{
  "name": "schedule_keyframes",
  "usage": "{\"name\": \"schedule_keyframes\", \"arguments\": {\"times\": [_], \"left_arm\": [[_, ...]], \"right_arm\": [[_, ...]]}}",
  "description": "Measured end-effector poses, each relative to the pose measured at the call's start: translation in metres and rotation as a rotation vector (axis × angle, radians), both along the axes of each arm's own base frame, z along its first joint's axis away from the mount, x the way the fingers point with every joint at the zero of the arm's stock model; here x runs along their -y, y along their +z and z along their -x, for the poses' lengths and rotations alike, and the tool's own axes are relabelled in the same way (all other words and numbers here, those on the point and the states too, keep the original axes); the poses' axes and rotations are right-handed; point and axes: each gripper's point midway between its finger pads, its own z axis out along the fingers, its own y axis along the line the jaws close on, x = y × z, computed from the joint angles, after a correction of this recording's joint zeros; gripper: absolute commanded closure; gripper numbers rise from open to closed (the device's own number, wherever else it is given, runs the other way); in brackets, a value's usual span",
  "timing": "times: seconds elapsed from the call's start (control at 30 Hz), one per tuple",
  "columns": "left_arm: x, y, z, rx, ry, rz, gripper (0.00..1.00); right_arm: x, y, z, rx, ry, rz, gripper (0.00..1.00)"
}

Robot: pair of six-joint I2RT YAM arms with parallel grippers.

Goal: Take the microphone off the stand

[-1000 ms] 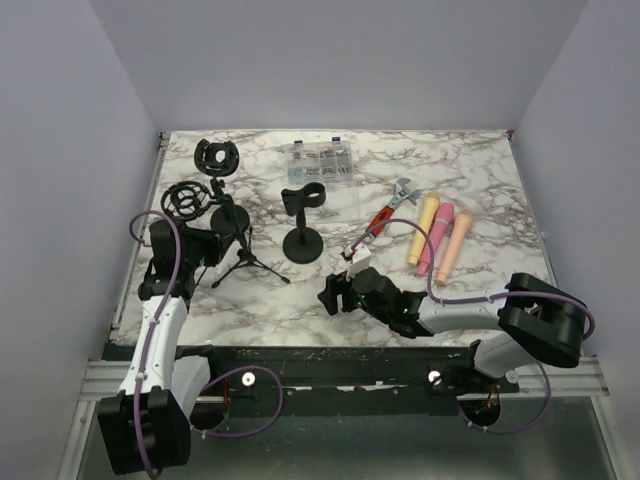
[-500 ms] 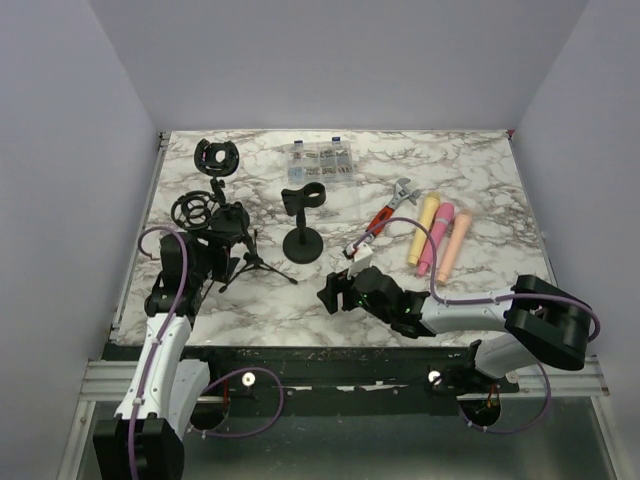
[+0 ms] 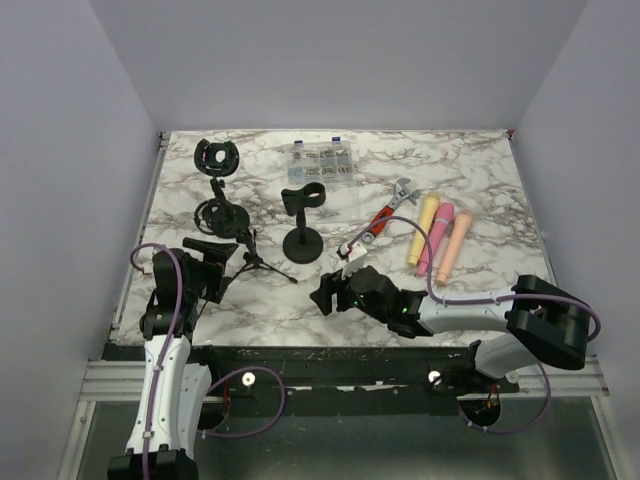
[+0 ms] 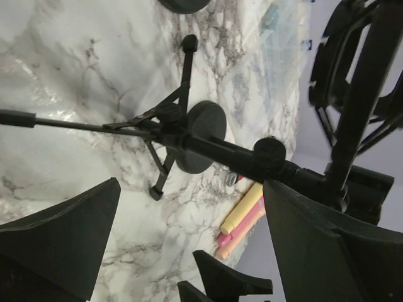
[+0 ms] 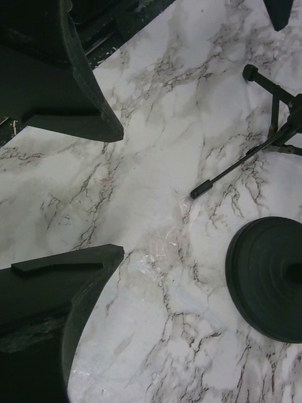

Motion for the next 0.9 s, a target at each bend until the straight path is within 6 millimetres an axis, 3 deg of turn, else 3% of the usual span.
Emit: {"name": "schedule_keyframes", "arguments": {"times": [0.3,0.43,0.53,0.6,0.8,0.9], "left_arm": [[-0.009,-0.035,0.038,-0.256,0.0,-0.08,0.01],[-0.013,-0.028,0.047,-0.209,-0.023,-0.157,0.02],[-0.016,0.004,0.045,-0.068,-0.062,-0.256,0.01],[-0.017,0.04,0.039,0.065,-0.111,-0.354,0.01],[0.0,0.131,0.025,0.422,-0.247,-0.515,0.01],[0.013,0.153,0.022,0.522,-0.316,-0.546,0.01]], "right_arm": [[-0.001,-0.002,0.001,-0.007,0.006,0.011,0.26],[0.002,-0.004,0.002,-0.013,0.001,0.033,0.25],[0.011,0.002,0.0,-0.003,-0.029,0.047,0.21],[0.021,0.014,-0.002,0.015,-0.061,0.045,0.18],[0.057,0.08,-0.01,0.106,-0.188,-0.031,0.0],[0.082,0.116,-0.013,0.151,-0.268,-0.064,0.0]]}}
